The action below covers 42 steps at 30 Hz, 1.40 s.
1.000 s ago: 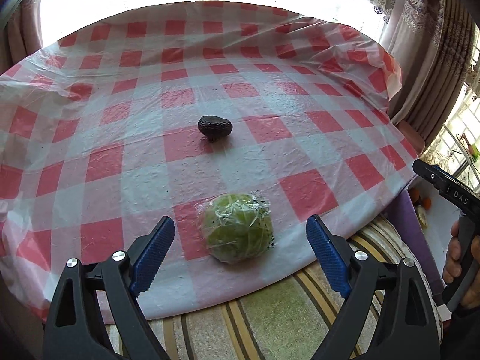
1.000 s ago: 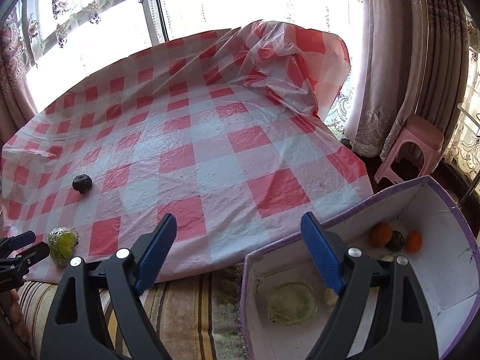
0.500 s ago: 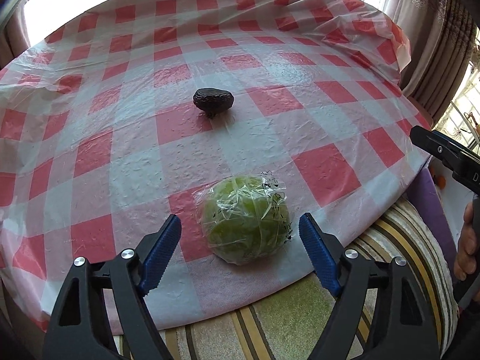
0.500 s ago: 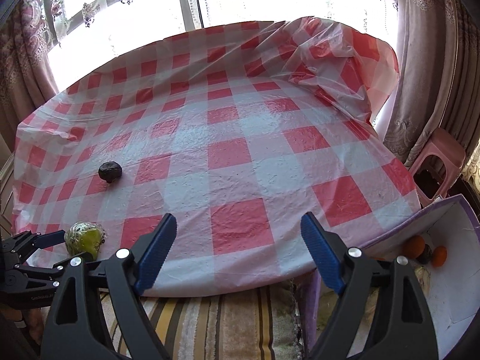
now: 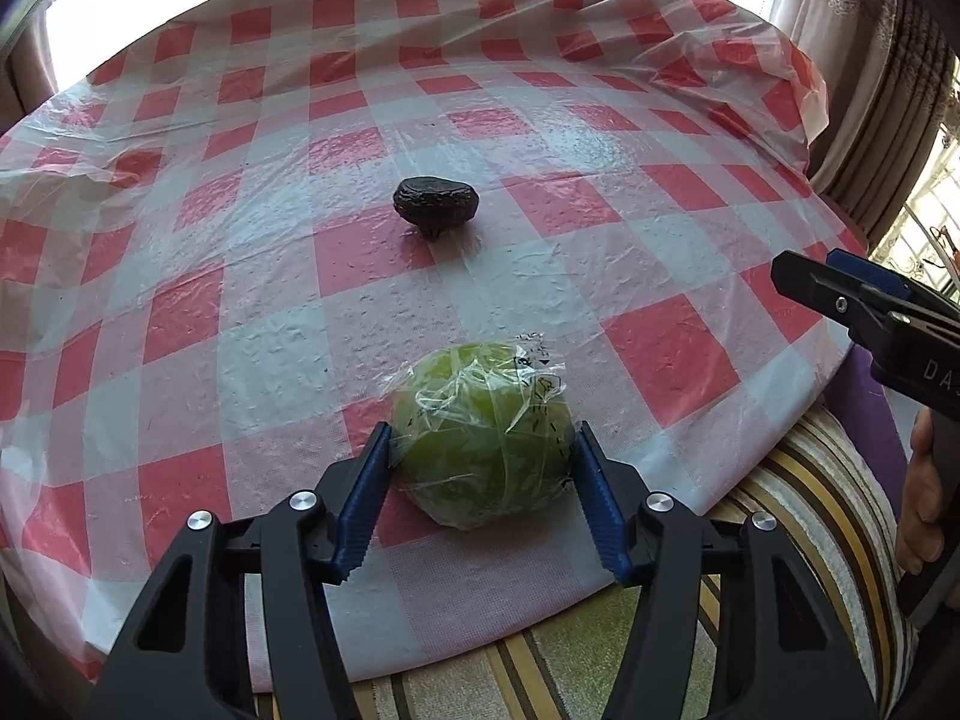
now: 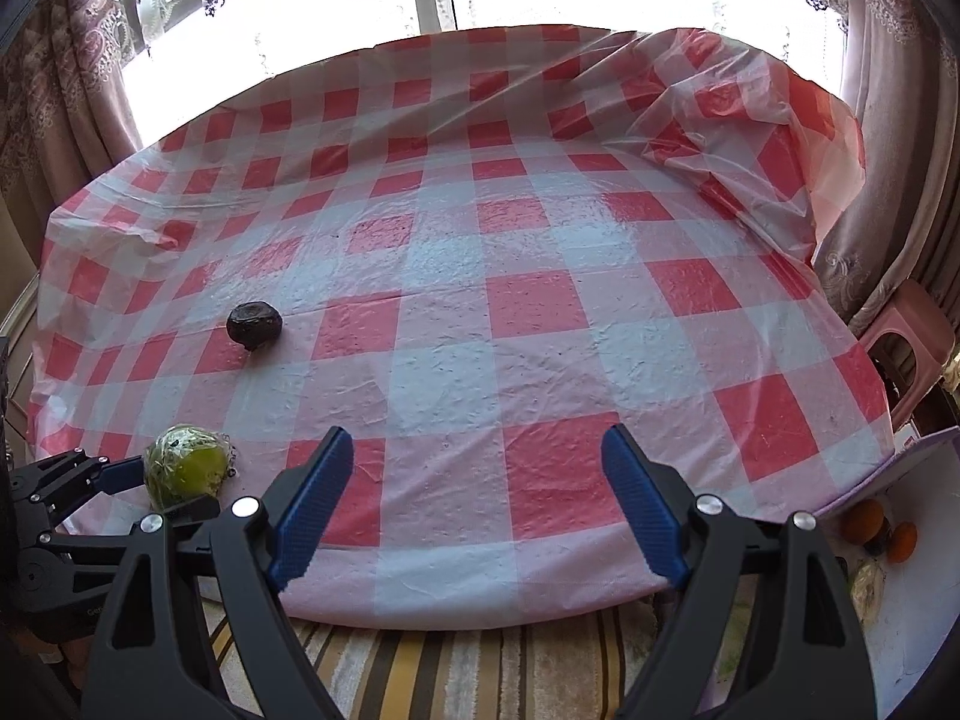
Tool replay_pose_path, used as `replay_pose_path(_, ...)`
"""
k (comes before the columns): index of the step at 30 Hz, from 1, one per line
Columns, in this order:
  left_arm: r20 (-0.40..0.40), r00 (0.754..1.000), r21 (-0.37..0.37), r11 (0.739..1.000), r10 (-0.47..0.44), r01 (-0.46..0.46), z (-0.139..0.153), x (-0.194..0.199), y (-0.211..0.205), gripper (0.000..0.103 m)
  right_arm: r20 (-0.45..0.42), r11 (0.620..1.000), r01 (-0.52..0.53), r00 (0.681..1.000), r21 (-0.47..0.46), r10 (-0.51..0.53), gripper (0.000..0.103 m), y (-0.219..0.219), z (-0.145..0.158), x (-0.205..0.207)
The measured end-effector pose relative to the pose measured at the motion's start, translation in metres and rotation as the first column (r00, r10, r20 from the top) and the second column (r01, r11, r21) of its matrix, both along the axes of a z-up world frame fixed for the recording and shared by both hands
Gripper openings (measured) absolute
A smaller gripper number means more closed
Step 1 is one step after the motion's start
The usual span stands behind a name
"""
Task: Organize fruits
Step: 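Grasp the wrapped green fruit with the left tool while the right tool grasps the last date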
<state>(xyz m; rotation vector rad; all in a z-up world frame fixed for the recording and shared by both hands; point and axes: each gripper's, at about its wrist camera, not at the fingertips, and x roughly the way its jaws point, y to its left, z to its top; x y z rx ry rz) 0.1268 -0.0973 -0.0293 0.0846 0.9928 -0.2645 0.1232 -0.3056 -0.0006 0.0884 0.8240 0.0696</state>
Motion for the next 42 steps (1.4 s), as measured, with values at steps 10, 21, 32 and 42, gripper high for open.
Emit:
replay_pose_path(10,0.064,0.99,-0.03,0.992,0.126,-0.124,0.01,0.019,0.04,0.057,-0.013,0.996,-0.078,0.997,-0.032,0.078,0.085,0.045,0.0,0.024)
replay_pose_path(21,0.11,0.959,-0.084,0.964,0.26,-0.251,0.01,0.024,0.08,0.057,-0.013,0.987,-0.163,0.987,-0.005,0.163,0.085,0.106,-0.006,0.065)
replay_pose_path(32,0.123,0.95,-0.106,0.955,0.288,-0.276,0.008,0.024,0.092,0.057,-0.032,0.982,-0.189,0.982,-0.015,0.188,0.075,0.143,-0.019,0.101)
replay_pose_path(42,0.13,0.948,-0.105,0.955,0.291,-0.279,0.008,0.024,0.094,0.057,-0.046,0.982,-0.191,0.981,-0.011,0.19,0.058,0.149,-0.029,0.115)
